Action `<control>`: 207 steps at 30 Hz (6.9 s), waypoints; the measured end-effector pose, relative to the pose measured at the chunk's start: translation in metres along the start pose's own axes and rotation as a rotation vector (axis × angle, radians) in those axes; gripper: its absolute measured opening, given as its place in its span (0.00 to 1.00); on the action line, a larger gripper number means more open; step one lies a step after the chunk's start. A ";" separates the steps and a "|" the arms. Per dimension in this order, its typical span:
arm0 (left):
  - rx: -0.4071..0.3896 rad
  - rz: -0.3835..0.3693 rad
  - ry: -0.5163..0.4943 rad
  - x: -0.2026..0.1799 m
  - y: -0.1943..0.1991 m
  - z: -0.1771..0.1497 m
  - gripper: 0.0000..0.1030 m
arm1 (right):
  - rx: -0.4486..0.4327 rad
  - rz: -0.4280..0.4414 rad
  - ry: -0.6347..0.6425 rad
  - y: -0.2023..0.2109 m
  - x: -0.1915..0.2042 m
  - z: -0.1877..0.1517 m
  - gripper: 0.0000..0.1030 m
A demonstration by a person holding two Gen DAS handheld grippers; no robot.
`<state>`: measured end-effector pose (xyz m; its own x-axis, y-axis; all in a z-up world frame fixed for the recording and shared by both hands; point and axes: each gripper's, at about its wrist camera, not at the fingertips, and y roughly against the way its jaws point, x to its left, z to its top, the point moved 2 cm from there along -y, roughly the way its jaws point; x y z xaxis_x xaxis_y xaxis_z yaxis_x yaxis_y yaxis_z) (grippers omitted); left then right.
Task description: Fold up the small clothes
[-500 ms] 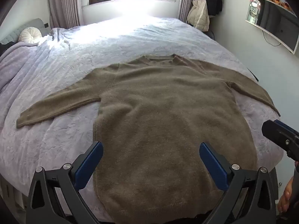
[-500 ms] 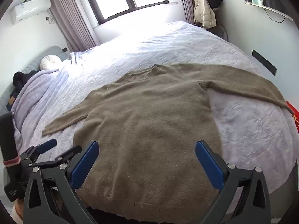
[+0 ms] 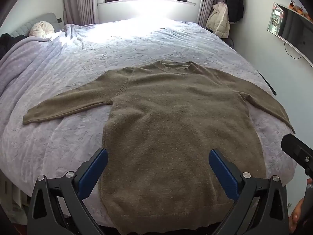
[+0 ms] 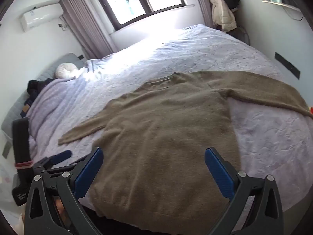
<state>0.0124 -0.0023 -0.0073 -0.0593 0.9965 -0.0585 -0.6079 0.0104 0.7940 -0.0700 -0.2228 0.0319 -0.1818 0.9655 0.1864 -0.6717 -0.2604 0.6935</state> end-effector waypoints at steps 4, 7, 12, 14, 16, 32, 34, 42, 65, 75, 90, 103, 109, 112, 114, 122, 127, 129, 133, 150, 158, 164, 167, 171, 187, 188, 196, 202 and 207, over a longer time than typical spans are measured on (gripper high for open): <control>0.013 -0.009 -0.029 -0.005 0.000 -0.001 1.00 | 0.009 -0.046 -0.005 0.002 -0.009 0.004 1.00; -0.007 0.023 -0.046 -0.010 0.003 -0.002 1.00 | 0.013 -0.065 0.014 0.002 -0.009 0.005 1.00; -0.006 0.023 -0.061 -0.014 0.005 -0.004 1.00 | 0.015 -0.081 0.041 -0.001 -0.001 0.000 1.00; -0.013 0.029 -0.064 -0.015 0.007 -0.004 1.00 | 0.018 -0.083 0.039 -0.002 0.000 0.000 1.00; -0.020 0.041 -0.068 -0.015 0.008 -0.004 1.00 | 0.020 -0.091 0.040 -0.003 -0.001 -0.001 1.00; -0.008 0.050 -0.066 -0.013 0.006 -0.004 1.00 | 0.052 -0.137 0.044 -0.012 -0.002 -0.003 1.00; -0.006 0.049 -0.065 -0.012 0.006 -0.005 1.00 | 0.059 -0.147 0.047 -0.014 -0.002 -0.003 1.00; -0.003 0.053 -0.068 -0.012 0.004 -0.003 1.00 | 0.059 -0.175 0.070 -0.016 0.002 -0.001 1.00; 0.012 0.063 -0.055 -0.009 -0.005 0.002 1.00 | 0.081 -0.197 0.075 -0.025 0.002 0.004 1.00; 0.037 0.069 -0.058 -0.007 -0.023 0.003 1.00 | 0.111 -0.205 0.069 -0.044 -0.002 0.006 1.00; 0.129 0.089 -0.036 0.010 -0.080 0.008 1.00 | 0.201 -0.268 0.059 -0.100 -0.018 0.006 1.00; 0.178 0.097 -0.007 0.026 -0.114 0.015 1.00 | 0.255 -0.278 0.052 -0.141 -0.025 0.010 1.00; 0.184 0.075 0.011 0.035 -0.123 0.018 1.00 | 0.268 -0.276 0.056 -0.153 -0.022 0.012 1.00; 0.170 0.079 0.047 0.050 -0.126 0.025 1.00 | 0.275 -0.272 0.063 -0.159 -0.019 0.014 1.00; 0.160 0.098 0.075 0.065 -0.128 0.030 1.00 | 0.279 -0.269 0.075 -0.164 -0.014 0.016 1.00; 0.148 0.170 0.207 0.139 -0.140 0.043 1.00 | 0.285 -0.228 0.127 -0.188 0.022 0.021 1.00; 0.147 0.176 0.269 0.180 -0.145 0.045 1.00 | 0.275 -0.197 0.181 -0.204 0.055 0.032 1.00; 0.145 0.171 0.295 0.195 -0.147 0.047 1.00 | 0.267 -0.172 0.202 -0.210 0.071 0.038 1.00; 0.083 0.178 0.374 0.238 -0.143 0.054 1.00 | 0.267 -0.121 0.230 -0.224 0.102 0.039 1.00; -0.060 -0.127 0.823 0.388 -0.182 0.026 1.00 | 0.338 0.013 0.228 -0.238 0.130 0.006 1.00; -0.064 -0.071 0.791 0.378 -0.188 0.043 0.06 | 0.329 0.071 0.216 -0.229 0.131 0.005 1.00; -0.187 -0.118 0.685 0.341 -0.148 0.076 0.06 | 0.307 0.112 0.167 -0.220 0.111 0.007 0.98; -0.236 -0.162 0.579 0.299 -0.128 0.107 0.06 | 0.286 0.122 0.141 -0.212 0.097 0.010 0.98; -0.248 -0.240 0.432 0.227 -0.117 0.145 0.06 | 0.247 0.113 0.094 -0.198 0.070 0.017 0.98; 0.066 -0.170 -0.109 -0.044 -0.226 0.123 0.06 | 0.172 0.001 -0.148 -0.148 -0.071 0.020 0.98; 0.081 -0.163 -0.119 -0.044 -0.227 0.119 0.06 | 0.174 -0.002 -0.144 -0.147 -0.074 0.019 0.98; -0.094 -0.179 -0.018 0.025 -0.153 0.111 0.93 | 0.140 -0.043 0.044 -0.151 -0.044 0.047 0.98; -0.071 -0.065 0.050 0.102 -0.126 0.078 0.93 | 0.132 -0.065 0.455 -0.182 0.044 0.059 0.98; 0.118 -0.061 0.178 0.147 -0.150 0.020 0.93 | 0.147 -0.093 0.797 -0.223 0.119 0.041 0.98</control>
<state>0.1110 0.1440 -0.1225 -0.1699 0.9636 -0.2063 -0.5183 0.0907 0.8504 0.0875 -0.0497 -0.0726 -0.6238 0.6781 -0.3888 -0.6180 -0.1234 0.7764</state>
